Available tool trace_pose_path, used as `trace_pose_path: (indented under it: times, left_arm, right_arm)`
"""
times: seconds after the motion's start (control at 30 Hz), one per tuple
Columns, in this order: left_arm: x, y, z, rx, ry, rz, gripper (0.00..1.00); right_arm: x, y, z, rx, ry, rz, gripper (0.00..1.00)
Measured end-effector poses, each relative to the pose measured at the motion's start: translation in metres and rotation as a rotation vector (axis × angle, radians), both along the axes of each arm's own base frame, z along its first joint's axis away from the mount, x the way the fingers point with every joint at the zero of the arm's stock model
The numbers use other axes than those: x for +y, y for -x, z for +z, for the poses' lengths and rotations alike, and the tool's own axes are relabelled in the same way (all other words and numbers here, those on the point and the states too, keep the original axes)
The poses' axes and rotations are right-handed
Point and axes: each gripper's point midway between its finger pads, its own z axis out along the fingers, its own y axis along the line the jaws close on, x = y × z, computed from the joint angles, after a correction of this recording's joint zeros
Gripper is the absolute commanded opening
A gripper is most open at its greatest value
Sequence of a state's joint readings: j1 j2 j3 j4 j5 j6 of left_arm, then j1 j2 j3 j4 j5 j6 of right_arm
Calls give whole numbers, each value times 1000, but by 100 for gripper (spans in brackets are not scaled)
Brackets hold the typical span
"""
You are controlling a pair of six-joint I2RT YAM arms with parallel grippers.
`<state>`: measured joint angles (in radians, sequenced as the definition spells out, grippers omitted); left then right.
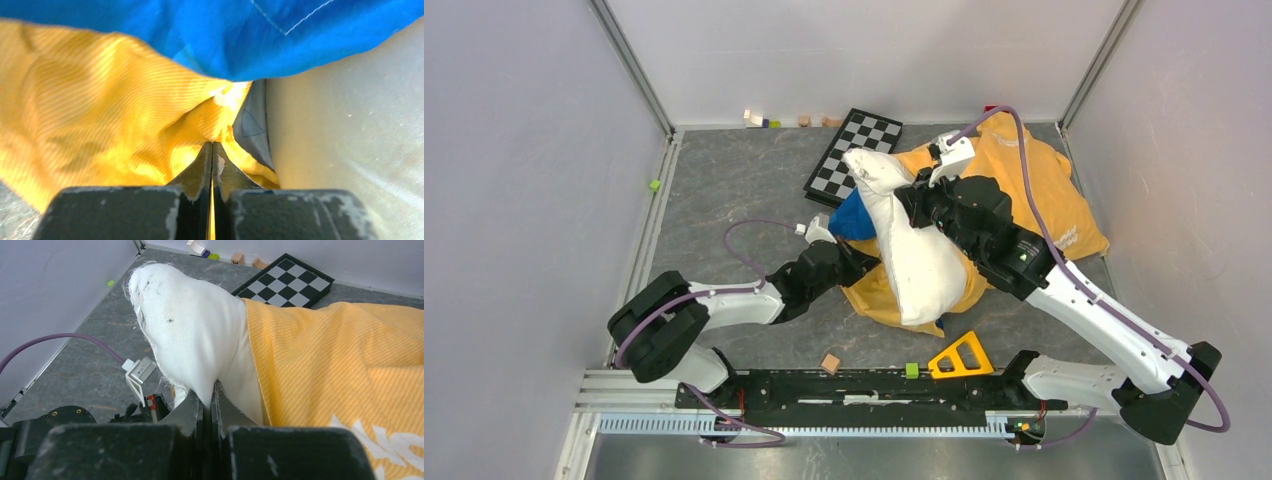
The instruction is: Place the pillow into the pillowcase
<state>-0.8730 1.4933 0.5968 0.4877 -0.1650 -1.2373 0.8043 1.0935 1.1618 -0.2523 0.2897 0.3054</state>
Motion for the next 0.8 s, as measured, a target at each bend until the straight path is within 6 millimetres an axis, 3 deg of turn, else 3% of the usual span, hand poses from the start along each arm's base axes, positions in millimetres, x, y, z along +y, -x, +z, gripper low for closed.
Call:
trace_pose_path:
  times: [0.23, 0.47, 0.8]
  left_arm:
    - [4, 6, -17, 9, -43, -26, 4]
    - [-9, 2, -37, 36, -64, -54, 21]
    - [-20, 4, -29, 12, -55, -79, 46]
  right_arm:
    - [7, 4, -2, 12, -7, 43, 0]
    - [15, 7, -9, 39, -8, 82, 0]
    - [19, 7, -13, 53, -7, 96, 0]
